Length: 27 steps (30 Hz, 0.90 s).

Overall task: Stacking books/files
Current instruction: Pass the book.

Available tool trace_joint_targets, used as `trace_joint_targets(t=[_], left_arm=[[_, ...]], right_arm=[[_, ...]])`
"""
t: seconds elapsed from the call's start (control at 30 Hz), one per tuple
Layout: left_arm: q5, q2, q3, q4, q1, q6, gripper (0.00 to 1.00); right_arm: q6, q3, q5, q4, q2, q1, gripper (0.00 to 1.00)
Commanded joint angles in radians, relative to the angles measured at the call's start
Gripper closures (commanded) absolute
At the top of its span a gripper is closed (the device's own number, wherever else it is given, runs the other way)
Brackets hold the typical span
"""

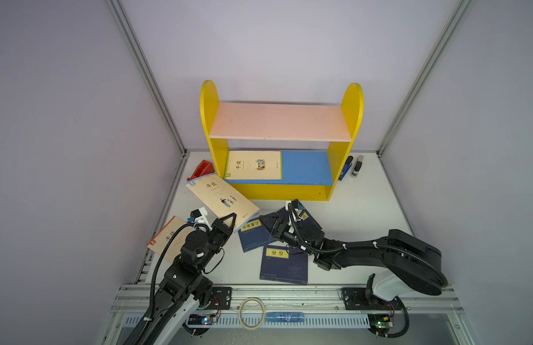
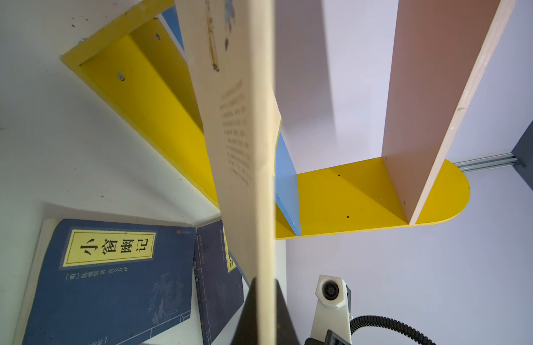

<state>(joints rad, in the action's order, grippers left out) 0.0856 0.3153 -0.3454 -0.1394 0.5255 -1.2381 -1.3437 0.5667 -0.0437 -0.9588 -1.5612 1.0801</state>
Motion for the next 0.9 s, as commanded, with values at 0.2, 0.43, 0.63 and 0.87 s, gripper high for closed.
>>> trace_joint_targets(t=[0.2,0.43,0.63,0.87], left_arm=[[0.185,0.122,-0.027,0.216,0.138,0.102,1.0],[0.208,0.169,-0.026,0.27,0.229,0.081,1.0],[0.293,0.184,-0.001,0.292,0.358,0.052,1.0],[0.39,0.136,0.002,0.214,0.424,0.057,1.0]], right_arm=[[-0.078,-0.042,-0.045,-0.167,-0.042,0.008,0.36],[-0.117,-0.044,-0.041,-0.267,-0.117,0.007,0.36],[-0.121,-0.045,-0.05,-0.313,-0.148,0.006,0.36],[-0.096,-0.076,-0.064,-0.348,-0.124,0.003,0.38]])
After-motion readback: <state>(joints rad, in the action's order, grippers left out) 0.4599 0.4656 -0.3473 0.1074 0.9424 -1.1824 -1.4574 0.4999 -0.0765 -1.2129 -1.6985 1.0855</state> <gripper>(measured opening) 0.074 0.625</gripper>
